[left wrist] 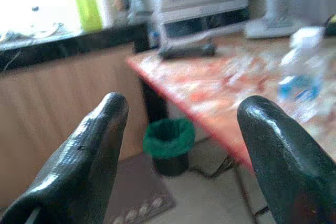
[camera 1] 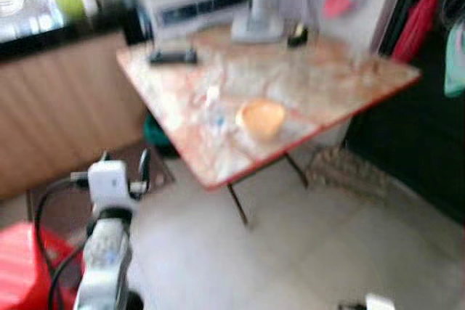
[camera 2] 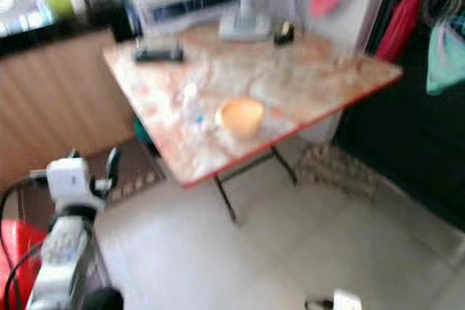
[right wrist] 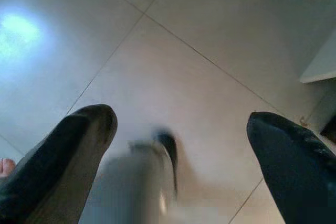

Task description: Restocking fridge

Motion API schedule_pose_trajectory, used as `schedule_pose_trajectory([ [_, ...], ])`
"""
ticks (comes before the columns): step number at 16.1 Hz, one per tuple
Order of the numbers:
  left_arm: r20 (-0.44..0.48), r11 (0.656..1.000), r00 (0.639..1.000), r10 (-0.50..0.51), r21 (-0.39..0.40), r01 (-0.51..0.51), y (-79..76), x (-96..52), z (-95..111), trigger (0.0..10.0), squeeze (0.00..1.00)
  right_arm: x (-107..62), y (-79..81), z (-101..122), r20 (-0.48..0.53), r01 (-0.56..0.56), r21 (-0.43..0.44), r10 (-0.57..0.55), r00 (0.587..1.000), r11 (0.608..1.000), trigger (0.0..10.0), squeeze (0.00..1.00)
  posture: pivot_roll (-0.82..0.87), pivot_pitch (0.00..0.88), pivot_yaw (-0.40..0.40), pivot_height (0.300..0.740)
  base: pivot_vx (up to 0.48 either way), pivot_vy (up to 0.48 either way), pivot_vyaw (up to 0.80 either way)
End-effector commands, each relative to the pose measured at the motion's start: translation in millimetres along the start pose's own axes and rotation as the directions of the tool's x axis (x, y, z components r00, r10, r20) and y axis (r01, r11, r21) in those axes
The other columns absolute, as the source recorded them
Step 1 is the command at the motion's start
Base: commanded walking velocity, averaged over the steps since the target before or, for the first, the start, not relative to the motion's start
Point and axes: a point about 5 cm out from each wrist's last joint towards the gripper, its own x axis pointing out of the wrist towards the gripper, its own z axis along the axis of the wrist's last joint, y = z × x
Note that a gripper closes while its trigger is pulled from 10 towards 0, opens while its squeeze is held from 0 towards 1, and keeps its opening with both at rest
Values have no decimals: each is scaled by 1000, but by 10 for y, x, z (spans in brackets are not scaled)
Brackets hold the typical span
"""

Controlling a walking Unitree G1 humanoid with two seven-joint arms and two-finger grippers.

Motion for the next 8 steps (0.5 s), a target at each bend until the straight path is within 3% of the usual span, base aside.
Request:
schedule_pose_trajectory([
  [1,-7,999,999,-33,-24,33,-80,14,4,10000,0,-26,-89,-74,-19,29,17,-28,999,999,10000,0,64,0,69,740,326,0,0],
  [3,-2,996,996,-93,-15,93,-155,30,34,10000,0,-25,-91,-64,-16,22,-15,-22,1000,1000,10000,0,77,0,71,740,317,0,0],
  [8,1,998,998,-64,-11,64,-60,-10,65,10000,0,-31,-114,-62,-10,15,-21,-15,1000,1000,10000,0,107,0,46,740,316,0,0],
])
